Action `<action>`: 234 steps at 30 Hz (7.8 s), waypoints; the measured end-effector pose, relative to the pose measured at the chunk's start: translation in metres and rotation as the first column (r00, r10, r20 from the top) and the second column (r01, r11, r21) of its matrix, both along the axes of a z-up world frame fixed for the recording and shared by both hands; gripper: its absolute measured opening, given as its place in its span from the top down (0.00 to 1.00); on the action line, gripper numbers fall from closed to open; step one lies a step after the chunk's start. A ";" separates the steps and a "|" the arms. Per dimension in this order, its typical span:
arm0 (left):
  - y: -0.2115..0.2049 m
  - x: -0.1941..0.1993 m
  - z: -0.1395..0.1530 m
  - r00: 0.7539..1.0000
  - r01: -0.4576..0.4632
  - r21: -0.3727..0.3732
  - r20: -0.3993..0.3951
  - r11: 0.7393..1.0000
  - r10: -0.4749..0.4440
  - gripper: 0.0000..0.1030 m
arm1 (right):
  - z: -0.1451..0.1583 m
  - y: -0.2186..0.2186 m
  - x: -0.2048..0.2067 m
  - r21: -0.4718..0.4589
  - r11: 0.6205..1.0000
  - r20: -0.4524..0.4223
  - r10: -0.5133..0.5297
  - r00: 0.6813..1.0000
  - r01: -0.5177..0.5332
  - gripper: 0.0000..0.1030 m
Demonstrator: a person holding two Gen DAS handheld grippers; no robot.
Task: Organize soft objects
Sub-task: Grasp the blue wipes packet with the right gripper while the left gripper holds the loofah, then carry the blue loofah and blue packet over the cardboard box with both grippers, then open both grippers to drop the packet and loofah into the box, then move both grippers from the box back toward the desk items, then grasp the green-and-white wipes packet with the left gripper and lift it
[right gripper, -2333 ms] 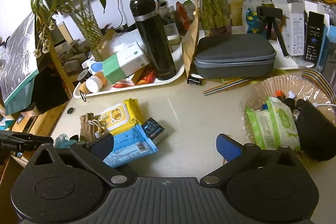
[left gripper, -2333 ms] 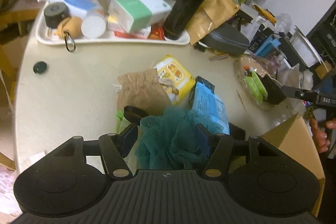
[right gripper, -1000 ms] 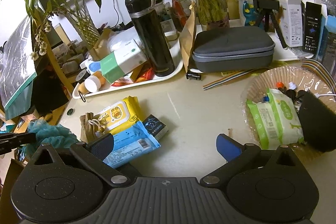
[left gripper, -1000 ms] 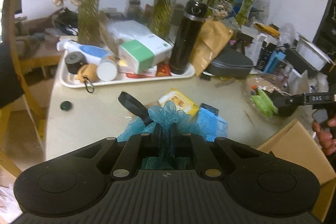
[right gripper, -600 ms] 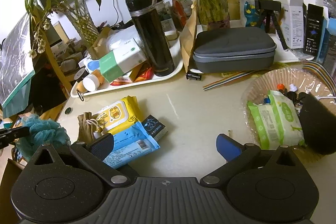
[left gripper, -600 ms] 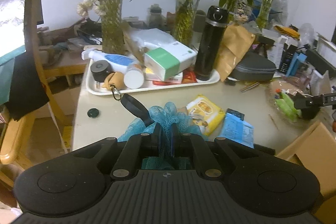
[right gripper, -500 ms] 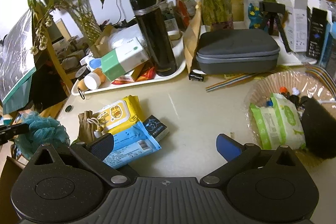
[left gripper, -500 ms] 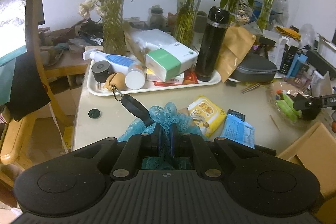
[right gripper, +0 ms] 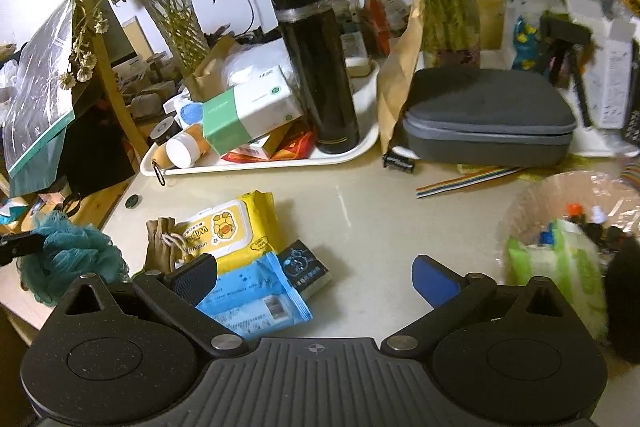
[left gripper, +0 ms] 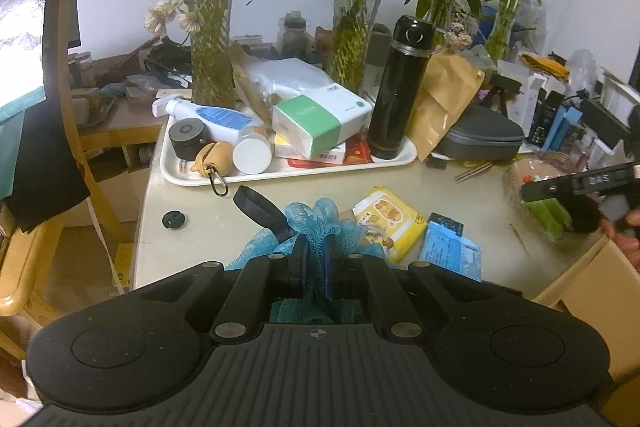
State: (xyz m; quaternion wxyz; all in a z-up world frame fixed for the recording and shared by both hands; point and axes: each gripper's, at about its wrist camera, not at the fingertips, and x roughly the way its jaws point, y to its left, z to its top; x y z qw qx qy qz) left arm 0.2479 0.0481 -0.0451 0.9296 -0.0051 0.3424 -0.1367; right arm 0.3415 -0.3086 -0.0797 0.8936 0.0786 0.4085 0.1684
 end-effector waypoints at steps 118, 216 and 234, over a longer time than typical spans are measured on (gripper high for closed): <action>-0.051 -0.123 0.136 0.995 0.103 0.058 -0.003 0.993 -0.103 0.97 | 0.157 0.023 -0.203 0.028 0.993 0.139 0.106 0.985 -0.110 0.88; -0.012 -0.051 0.090 1.000 -0.025 -0.077 -0.016 0.997 0.023 0.45 | 0.110 0.008 -0.117 0.000 0.999 0.118 0.034 0.992 -0.035 0.00; 0.003 0.036 -0.014 0.994 0.071 0.021 -0.090 0.997 -0.069 0.45 | 0.036 -0.017 -0.057 0.102 0.993 0.088 -0.073 0.993 0.064 0.00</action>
